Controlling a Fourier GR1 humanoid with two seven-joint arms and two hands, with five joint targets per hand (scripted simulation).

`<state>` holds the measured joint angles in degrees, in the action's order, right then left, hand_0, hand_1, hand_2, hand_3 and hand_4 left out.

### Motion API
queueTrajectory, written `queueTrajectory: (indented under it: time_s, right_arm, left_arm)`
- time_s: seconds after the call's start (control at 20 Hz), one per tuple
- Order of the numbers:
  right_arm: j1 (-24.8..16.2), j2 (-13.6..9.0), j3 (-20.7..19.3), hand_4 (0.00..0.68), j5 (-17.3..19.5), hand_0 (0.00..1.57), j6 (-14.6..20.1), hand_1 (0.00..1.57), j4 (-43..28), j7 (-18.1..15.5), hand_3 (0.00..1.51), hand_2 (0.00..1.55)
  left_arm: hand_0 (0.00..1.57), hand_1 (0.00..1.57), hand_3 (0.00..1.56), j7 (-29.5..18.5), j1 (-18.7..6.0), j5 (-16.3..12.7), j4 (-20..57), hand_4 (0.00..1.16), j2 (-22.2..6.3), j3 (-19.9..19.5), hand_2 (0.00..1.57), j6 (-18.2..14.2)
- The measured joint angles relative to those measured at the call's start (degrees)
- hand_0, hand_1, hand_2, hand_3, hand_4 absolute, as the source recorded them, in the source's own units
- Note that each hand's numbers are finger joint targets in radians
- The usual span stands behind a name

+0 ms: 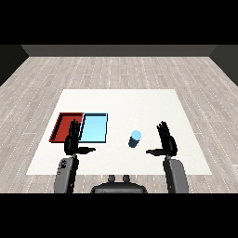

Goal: Pick the blue can and put it in the blue box

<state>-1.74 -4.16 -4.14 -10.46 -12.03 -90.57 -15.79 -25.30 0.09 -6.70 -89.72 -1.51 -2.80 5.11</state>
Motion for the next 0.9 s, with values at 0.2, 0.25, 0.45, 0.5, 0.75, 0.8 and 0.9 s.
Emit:
queueTrajectory:
  time_s: [0.2, 0.25, 0.45, 0.5, 0.75, 0.8, 0.9]
  right_arm:
    - [1.41, -0.11, -0.92, 0.0, -1.64, 0.0, -0.83, 0.0, 2.57, 0.95, 0.0, 0.0]
    - [1.85, 0.12, -0.84, 0.0, -1.61, 0.0, -0.64, 0.0, 3.34, 1.14, 0.0, 0.0]
    - [4.44, 0.37, -1.3, 0.0, -1.95, 0.0, 0.07, 0.0, 6.21, 2.4, 0.0, 0.0]
    - [3.78, 0.7, -0.9, 0.0, -1.95, 0.0, 0.29, 0.0, 5.41, 2.87, 0.0, 0.0]
    - [4.99, 2.04, -0.52, 0.0, -2.14, 0.0, 1.5, 0.0, 8.42, 3.34, 0.0, 0.0]
    - [5.97, 2.2, -0.48, 0.0, -1.93, 0.0, 1.82, 0.0, 9.68, 3.2, 0.0, 0.0]
    - [6.94, 2.32, -0.56, 0.0, -1.88, 0.0, 2.13, 0.0, 12.31, 2.13, 0.0, 0.0]
  left_arm:
    - [0.0, 0.0, 0.0, 0.15, 1.2, -0.4, -0.92, 0.0, 0.22, 0.44, 0.0, 0.34]
    - [0.0, 0.0, 0.0, -0.32, 1.48, -0.29, -0.7, 0.0, 0.44, 0.66, 0.0, 0.34]
    - [0.0, 0.0, 0.0, 0.51, 0.18, -1.31, -0.53, 0.0, -0.28, -0.49, 0.0, 0.46]
    - [0.0, 0.0, 0.0, 0.81, -0.45, -1.42, -0.04, 0.0, -0.37, -0.68, 0.0, 0.38]
    - [0.0, 0.0, 0.0, -0.17, -2.6, -1.57, 2.67, 0.0, -0.45, -1.53, 0.0, -0.07]
    - [0.0, 0.0, 0.0, -0.61, -1.56, -1.49, 2.08, 0.0, -0.39, -1.32, 0.0, 0.08]
    - [0.0, 0.0, 0.0, -0.05, -0.55, -2.36, 0.39, 0.0, -0.57, -1.48, 0.0, 0.54]
